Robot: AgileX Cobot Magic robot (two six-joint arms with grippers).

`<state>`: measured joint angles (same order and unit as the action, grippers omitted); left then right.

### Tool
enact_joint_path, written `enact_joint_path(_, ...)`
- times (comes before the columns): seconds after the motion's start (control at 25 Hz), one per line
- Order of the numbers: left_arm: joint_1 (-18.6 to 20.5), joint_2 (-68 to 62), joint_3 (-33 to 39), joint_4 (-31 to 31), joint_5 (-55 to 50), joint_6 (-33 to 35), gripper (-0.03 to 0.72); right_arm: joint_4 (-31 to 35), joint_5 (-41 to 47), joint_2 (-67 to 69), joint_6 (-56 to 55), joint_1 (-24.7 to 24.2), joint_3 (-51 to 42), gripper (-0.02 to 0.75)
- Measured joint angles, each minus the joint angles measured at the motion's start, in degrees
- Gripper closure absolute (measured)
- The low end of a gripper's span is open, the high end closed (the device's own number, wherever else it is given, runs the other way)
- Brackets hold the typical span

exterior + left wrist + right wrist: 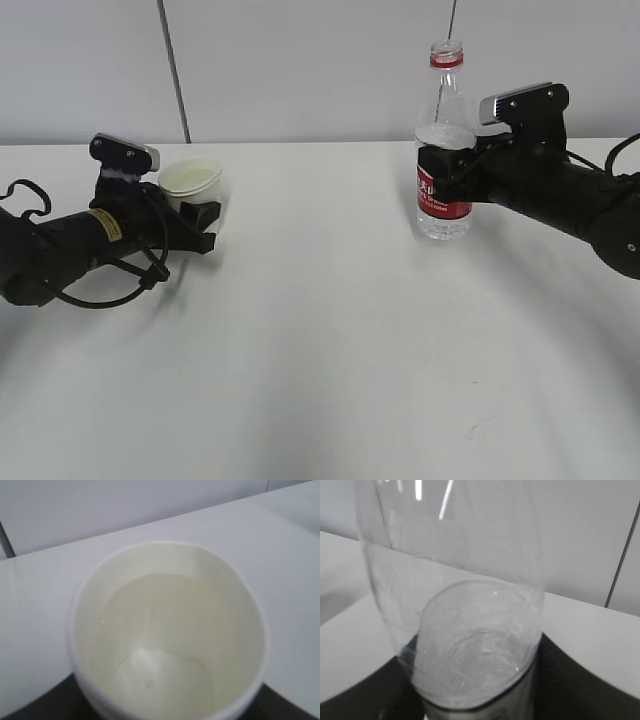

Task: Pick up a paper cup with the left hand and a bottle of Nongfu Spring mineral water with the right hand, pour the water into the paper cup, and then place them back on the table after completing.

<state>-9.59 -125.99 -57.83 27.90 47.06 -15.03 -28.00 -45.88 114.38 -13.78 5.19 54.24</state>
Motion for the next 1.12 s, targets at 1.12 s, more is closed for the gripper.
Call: enact_joint_path(1.12, 0.0, -1.4, 0.0, -2.7, 5.2, 0.1, 0.161, -0.1, 0.0, 0.0, -0.2, 0.0, 0.0, 0.344)
